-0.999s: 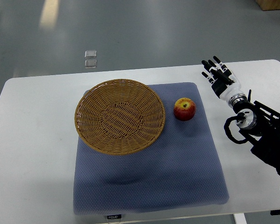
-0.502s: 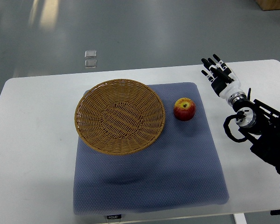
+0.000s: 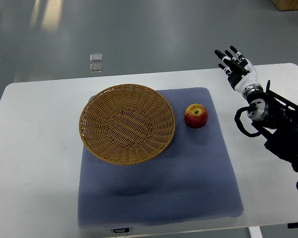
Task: Place red apple in basket with right hand
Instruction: 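Raise the right hand and swing it over the red apple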
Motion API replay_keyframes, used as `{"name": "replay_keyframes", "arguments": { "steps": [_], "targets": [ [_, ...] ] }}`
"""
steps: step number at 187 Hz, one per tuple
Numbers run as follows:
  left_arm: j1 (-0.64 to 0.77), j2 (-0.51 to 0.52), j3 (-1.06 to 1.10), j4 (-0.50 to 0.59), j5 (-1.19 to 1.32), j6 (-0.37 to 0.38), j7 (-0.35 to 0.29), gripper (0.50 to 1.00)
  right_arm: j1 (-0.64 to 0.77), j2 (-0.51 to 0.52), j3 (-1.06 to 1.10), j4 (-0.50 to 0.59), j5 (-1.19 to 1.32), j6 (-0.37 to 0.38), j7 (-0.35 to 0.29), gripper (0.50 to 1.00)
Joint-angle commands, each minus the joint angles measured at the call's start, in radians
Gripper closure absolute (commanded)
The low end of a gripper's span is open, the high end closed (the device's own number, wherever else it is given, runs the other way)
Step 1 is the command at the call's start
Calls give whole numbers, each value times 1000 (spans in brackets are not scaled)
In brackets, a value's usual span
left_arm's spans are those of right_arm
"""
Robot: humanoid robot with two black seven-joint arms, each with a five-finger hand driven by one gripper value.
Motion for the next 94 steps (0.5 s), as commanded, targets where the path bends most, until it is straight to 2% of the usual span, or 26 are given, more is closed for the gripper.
{"name": "replay_keyframes", "arguments": {
  "steps": [1, 25, 53, 80, 94],
  "targets": [
    [0, 0, 0, 0, 0, 0, 0, 500, 32, -8, 0, -1, -38, -41, -1, 576],
    [0, 0, 0, 0, 0, 0, 0, 500, 63, -13, -3, -1, -56, -57, -1, 576],
    [0, 0, 0, 0, 0, 0, 0, 500, 146, -102, -131, 18, -76, -60, -1, 576],
    [0, 0, 0, -1, 0, 0, 0, 500, 212, -182, -280, 88, -79, -49, -1, 576],
    [0, 0, 0, 0, 0, 0, 0, 500, 254, -240, -369, 159, -114, -49, -1, 576]
  ]
}}
